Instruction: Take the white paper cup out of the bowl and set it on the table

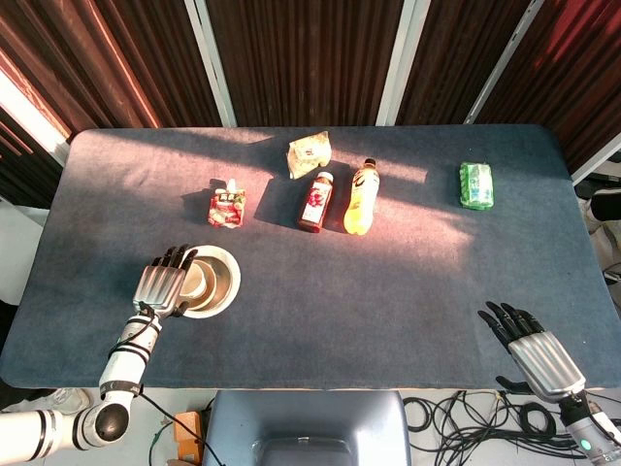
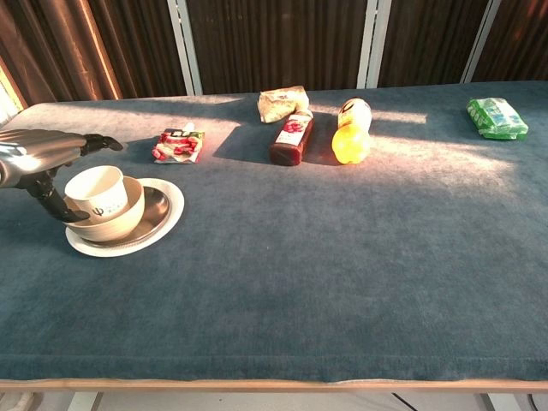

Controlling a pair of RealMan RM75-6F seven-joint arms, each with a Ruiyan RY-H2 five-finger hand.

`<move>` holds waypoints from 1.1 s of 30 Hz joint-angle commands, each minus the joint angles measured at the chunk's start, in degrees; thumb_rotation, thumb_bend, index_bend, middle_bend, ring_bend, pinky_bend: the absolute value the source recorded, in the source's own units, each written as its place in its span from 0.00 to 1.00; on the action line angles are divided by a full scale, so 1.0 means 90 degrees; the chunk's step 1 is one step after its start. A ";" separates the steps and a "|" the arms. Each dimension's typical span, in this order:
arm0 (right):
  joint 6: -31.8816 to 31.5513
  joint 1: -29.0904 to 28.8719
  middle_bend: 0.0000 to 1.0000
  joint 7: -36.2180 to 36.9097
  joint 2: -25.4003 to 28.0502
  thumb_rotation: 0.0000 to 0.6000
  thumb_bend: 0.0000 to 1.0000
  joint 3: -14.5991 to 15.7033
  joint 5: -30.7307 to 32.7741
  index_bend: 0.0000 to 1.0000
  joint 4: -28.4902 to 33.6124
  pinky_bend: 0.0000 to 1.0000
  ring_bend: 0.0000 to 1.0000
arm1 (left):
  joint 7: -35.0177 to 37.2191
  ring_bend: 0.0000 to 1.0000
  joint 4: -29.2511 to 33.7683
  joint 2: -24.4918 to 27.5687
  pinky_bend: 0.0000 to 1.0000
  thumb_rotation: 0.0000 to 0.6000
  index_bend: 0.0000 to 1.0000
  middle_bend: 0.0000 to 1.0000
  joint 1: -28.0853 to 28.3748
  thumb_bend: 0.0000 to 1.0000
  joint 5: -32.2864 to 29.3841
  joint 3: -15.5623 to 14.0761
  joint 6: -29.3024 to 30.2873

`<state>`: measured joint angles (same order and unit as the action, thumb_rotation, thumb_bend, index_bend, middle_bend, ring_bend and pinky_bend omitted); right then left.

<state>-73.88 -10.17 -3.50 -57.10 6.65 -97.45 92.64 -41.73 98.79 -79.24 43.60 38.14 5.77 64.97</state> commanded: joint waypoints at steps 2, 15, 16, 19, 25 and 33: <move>-0.0025 0.0004 0.00 0.0014 -0.0007 1.00 0.00 0.0001 -0.0021 0.00 -0.0008 0.14 0.00 | 0.0013 0.03 -0.0130 -0.0101 0.22 1.00 0.00 0.02 -0.0007 0.28 0.0061 -0.0023 0.0035; -0.0021 0.0002 0.00 0.0041 0.0010 1.00 0.00 0.0012 -0.0031 0.00 -0.0023 0.14 0.00 | 0.0040 0.37 -0.0605 -0.0421 0.45 1.00 0.09 0.38 -0.0094 0.27 0.0260 -0.0072 0.0128; -0.0018 0.0001 0.00 0.0038 0.0011 1.00 0.00 0.0013 -0.0032 0.00 -0.0019 0.14 0.00 | 0.0039 0.39 -0.0612 -0.0425 0.47 1.00 0.11 0.39 -0.0097 0.27 0.0260 -0.0069 0.0124; 0.0001 -0.0002 0.00 0.0033 0.0015 1.00 0.00 0.0019 -0.0026 0.00 -0.0020 0.14 0.00 | 0.0075 0.42 -0.0625 -0.0427 0.52 1.00 0.15 0.43 -0.0120 0.27 0.0287 -0.0045 0.0131; 0.0026 -0.0010 0.00 0.0010 0.0012 1.00 0.00 0.0014 -0.0007 0.00 -0.0002 0.14 0.00 | 0.0190 0.46 -0.0525 -0.0326 0.57 1.00 0.24 0.47 -0.0204 0.27 0.0607 -0.0023 0.0280; 0.0038 -0.0013 0.00 0.0002 0.0013 1.00 0.00 0.0010 0.0007 0.00 0.0006 0.14 0.00 | 0.0492 0.46 0.0134 0.0369 0.57 1.00 0.25 0.47 -0.0479 0.27 0.1098 -0.0054 0.0504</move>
<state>-73.54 -10.28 -3.48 -56.98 6.74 -97.39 92.69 -38.14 98.45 -77.62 40.16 46.88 5.48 68.79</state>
